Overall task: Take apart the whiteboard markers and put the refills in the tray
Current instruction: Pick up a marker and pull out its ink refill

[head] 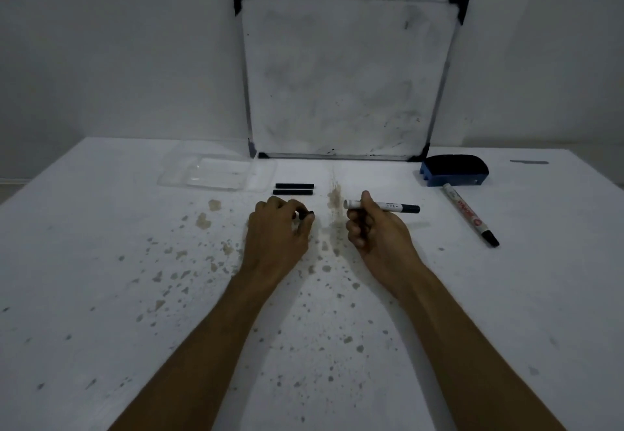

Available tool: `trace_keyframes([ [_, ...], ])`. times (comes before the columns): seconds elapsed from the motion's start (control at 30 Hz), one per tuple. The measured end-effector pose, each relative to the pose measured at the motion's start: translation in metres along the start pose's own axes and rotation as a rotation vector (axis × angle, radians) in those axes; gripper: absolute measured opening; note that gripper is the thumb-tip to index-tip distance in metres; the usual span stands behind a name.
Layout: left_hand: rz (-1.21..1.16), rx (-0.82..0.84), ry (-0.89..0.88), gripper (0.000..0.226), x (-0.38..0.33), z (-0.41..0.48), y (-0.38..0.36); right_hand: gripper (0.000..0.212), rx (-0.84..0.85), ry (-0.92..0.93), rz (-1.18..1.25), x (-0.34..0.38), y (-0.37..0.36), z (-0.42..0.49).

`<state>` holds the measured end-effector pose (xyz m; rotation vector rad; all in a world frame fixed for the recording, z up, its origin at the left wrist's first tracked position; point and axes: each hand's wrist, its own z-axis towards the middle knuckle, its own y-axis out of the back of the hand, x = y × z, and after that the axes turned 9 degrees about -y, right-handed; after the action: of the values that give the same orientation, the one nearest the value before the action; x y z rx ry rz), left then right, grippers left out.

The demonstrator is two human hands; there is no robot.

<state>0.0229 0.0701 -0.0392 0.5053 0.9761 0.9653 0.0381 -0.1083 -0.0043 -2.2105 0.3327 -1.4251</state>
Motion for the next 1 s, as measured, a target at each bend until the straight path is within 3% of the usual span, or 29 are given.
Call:
trace_keyframes([
  [0.13, 0.062, 0.013, 0.041, 0.028, 0.003, -0.002, -0.001, 0.024, 0.03, 0.009, 0.016, -0.001, 0.002, 0.0],
  [0.23, 0.022, -0.071, 0.031, 0.029, -0.011, -0.001, 0.003, 0.021, -0.006, 0.015, 0.017, -0.001, 0.002, 0.0],
  [0.3, -0.287, -0.107, 0.116, 0.02, -0.029, 0.001, 0.011, 0.021, -0.042, 0.022, 0.035, -0.001, 0.001, -0.001],
  [0.43, -1.383, 0.085, 0.702, 0.051, -0.06, 0.003, 0.009, 0.022, -0.073, 0.139, -0.029, 0.001, -0.005, -0.009],
  [0.53, -1.771, 0.144, 0.866, 0.061, -0.048, 0.0, 0.009, 0.021, -0.118, 0.405, -0.259, 0.006, -0.01, -0.022],
  [0.63, -1.874, 0.217, 0.87, 0.061, -0.035, 0.005, 0.012, 0.017, -0.151, 0.68, -0.514, -0.006, -0.018, -0.037],
  [0.73, -1.911, 0.274, 0.88, 0.059, -0.036, 0.004, 0.013, 0.024, -0.145, 0.648, -1.067, -0.04, -0.029, -0.033],
  [0.77, -1.919, 0.269, 0.893, 0.058, -0.036, 0.004, 0.014, 0.03, -0.16, 0.639, -1.141, -0.048, -0.03, -0.029],
  [0.83, -1.918, 0.254, 0.919, 0.057, -0.036, 0.003, 0.018, 0.033, -0.19, 0.691, -1.056, -0.049, -0.031, -0.024],
  [1.0, -1.902, 0.208, 0.905, 0.056, -0.039, 0.006, 0.019, 0.018, -0.201, 0.904, -0.831, -0.039, -0.031, -0.031],
])
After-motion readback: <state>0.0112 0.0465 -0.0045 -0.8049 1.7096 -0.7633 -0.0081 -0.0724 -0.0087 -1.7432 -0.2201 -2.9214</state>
